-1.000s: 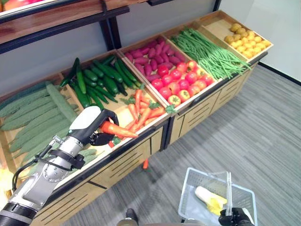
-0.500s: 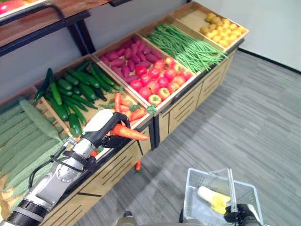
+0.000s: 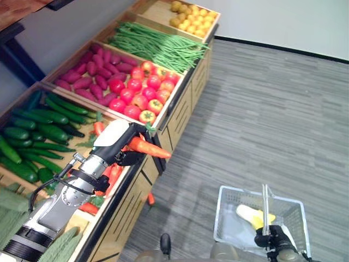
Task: Get the vegetables into the basket
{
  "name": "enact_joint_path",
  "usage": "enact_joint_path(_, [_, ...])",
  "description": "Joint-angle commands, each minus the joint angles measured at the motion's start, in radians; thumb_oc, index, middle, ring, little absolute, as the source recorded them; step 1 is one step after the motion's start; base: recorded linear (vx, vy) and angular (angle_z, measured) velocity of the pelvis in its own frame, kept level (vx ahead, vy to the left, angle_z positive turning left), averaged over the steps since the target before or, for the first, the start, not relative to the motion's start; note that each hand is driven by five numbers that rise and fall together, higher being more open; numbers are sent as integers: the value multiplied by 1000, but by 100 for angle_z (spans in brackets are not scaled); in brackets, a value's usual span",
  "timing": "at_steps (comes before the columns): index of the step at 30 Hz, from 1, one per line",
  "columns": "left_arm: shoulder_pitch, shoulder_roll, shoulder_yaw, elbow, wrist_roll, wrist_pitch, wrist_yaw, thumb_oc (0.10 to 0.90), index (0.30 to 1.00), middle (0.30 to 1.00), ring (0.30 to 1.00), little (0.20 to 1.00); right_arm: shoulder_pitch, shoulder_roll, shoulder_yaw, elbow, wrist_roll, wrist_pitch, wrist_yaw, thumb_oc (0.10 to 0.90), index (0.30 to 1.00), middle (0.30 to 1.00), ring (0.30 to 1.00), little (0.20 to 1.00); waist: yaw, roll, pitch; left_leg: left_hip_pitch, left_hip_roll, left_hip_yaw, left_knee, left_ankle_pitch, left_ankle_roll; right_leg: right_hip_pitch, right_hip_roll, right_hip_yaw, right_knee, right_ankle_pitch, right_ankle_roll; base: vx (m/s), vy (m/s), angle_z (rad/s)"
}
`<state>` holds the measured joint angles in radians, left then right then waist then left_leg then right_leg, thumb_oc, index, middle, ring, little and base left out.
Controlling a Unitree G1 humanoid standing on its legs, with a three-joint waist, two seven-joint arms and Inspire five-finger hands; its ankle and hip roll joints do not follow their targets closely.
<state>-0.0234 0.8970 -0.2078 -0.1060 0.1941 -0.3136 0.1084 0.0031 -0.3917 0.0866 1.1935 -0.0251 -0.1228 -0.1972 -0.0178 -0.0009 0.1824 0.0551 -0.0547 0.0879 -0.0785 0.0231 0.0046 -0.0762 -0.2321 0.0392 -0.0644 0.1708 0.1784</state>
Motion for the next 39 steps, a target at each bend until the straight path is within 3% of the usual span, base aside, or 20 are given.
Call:
enact_joint_path(1, [-34,30,140,-96,-43,-60,47,400,300,300,300,300,-36,-57,-2,-17,-7,-34,-22,400,300,300,300,300,77,17,-55,-88,74,-11,39,-7,-27,-18,-87,-292,221,-81,26,-196,88,-220])
enact_joint_path(2, [-16,32,155,-99,-39,-58,46,400,300,300,300,300,-38,-55,2,-12,-18,-36,-23,400,300,300,300,300,86,20,-58,-85,82,17,38,-1,-20,5,-111,-347,277,-87,18,-95,36,-149])
enact_joint_path(3, [-4,34,167,-99,-42,-56,45,400,300,300,300,300,-38,-52,5,-13,-22,-37,-23,400,300,300,300,300,93,17,-60,-80,86,33,33,2,-21,15,-116,-349,292,-96,18,-84,-69,-144])
enact_joint_path(5, [21,35,185,-100,-54,-52,42,400,300,300,300,300,-45,-49,9,-12,-24,-34,-31,400,300,300,300,300,128,-5,-77,-83,97,79,25,13,-42,79,-125,-409,206,-84,41,-31,-253,-35])
enact_joint_path(8, [29,3,167,-83,-54,-51,48,400,300,300,300,300,-37,-59,14,-4,-34,-27,-34,400,300,300,300,300,110,5,-81,-105,175,110,6,79,-98,84,-33,-408,72,-123,13,-25,-480,-90])
enact_joint_path(12, [5,-44,152,-70,-59,-44,52,400,300,300,300,300,-33,-98,13,-11,-15,-33,-43,400,300,300,300,300,73,44,-50,-103,264,119,39,132,-152,110,71,-375,7,-151,-38,5,-448,-66])
enact_joint_path(13, [-4,-54,144,-67,-61,-45,53,400,300,300,300,300,-32,-105,12,-15,-14,-33,-43,400,300,300,300,300,68,48,-48,-106,270,117,51,134,-157,113,77,-374,2,-154,-44,17,-281,-54])
enact_joint_path(16, [-42,-83,94,-55,-54,-47,60,400,300,300,300,300,-54,-133,16,-21,-11,-36,-46,400,300,300,300,300,76,53,-35,-123,226,-17,72,135,-158,113,86,-346,-14,-156,-49,1,-94,-45])
enact_joint_path(18, [-65,-80,76,-50,-55,-49,72,400,300,300,300,300,-68,-163,11,-35,-7,-40,-52,400,300,300,300,300,78,51,-41,-158,195,-66,44,126,-152,103,77,-326,-8,-146,-42,36,-48,-40])
enact_joint_path(24, [-114,-48,-5,-62,-107,-61,23,400,300,300,300,300,-117,-257,10,1,-30,-28,-50,400,300,300,300,300,74,60,-76,-99,187,-37,10,100,-137,130,63,-320,-20,-136,-32,70,57,-10])
enact_joint_path(27, [-148,-13,-69,-72,-133,-68,-9,400,300,300,300,300,-176,-304,36,-39,-49,-28,-51,400,300,300,300,300,78,36,-99,-59,170,-8,-7,68,-120,133,42,-295,-23,-116,-13,76,138,-19])
enact_joint_path(30, [-220,33,-134,-80,-103,-74,-28,400,300,300,300,300,-222,-334,108,-271,-64,-62,-34,400,300,300,300,300,71,25,-115,-49,167,-2,-9,57,-116,134,37,-290,-23,-113,-7,23,64,-5])
enact_joint_path(33, [-253,44,-173,-71,-89,-78,-34,400,300,300,300,300,-232,-343,116,-337,-38,-78,-27,400,300,300,300,300,67,23,-120,-44,169,-2,-9,54,-114,137,38,-290,-23,-113,-7,2,3,1])
enact_joint_path(39, [-415,65,-347,-28,-47,-93,-44,400,300,300,300,300,-402,-344,257,-496,-45,-114,-25,400,300,300,300,300,70,22,-134,-39,174,-5,-9,52,-118,143,44,-292,-23,-118,-8,6,-1,3])
